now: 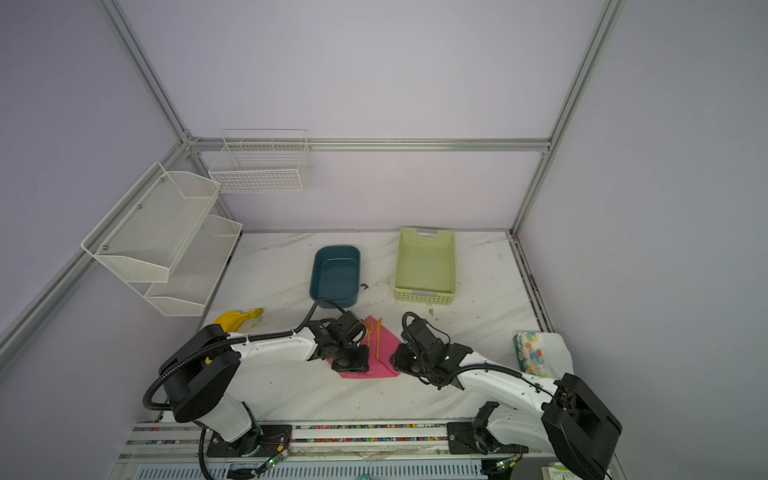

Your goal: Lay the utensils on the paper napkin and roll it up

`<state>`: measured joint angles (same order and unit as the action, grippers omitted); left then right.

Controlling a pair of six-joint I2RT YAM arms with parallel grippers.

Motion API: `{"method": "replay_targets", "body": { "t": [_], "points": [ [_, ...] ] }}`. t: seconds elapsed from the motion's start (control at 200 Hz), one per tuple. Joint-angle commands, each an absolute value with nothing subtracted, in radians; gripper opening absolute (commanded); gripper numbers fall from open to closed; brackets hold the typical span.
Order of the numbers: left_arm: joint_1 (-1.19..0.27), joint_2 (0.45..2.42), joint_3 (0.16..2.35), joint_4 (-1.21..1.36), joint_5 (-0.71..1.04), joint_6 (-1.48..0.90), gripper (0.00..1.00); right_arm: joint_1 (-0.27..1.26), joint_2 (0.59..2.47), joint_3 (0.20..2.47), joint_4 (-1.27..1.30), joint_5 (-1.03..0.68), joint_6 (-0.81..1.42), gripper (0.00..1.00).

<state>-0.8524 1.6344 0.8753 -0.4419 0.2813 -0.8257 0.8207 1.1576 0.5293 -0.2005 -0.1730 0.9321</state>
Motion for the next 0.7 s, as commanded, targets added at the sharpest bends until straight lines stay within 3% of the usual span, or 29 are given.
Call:
{"method": "replay_targets", "body": {
  "t": [0.0, 0.135, 0.26, 0.35, 0.595, 0.695],
  "points": [
    [-0.853, 1.629, 0.962, -0.430, 0.269, -0.815, 0.12, 0.782, 1.167, 0.548, -0.255, -0.173, 0.892, 0.40],
    [-0.853, 1.629, 0.959, -0.431, 0.272, -0.816, 0.12, 0.733, 1.194, 0.554, -0.288, -0.161, 0.852, 0.42],
    [-0.854, 1.631, 0.955, -0.432, 0.273, -0.816, 0.12, 0.680, 1.215, 0.558, -0.290, -0.161, 0.816, 0.51],
    [-0.853, 1.628, 0.954, -0.432, 0.278, -0.818, 0.13, 0.668, 1.226, 0.581, -0.284, -0.196, 0.780, 0.51],
    [-0.852, 1.625, 0.954, -0.433, 0.277, -0.817, 0.13, 0.684, 1.235, 0.557, -0.105, -0.474, 0.762, 0.24],
    [-0.852, 1.625, 0.950, -0.434, 0.278, -0.820, 0.13, 0.722, 1.266, 0.529, -0.014, -0.526, 0.805, 0.18]
  ]
}}
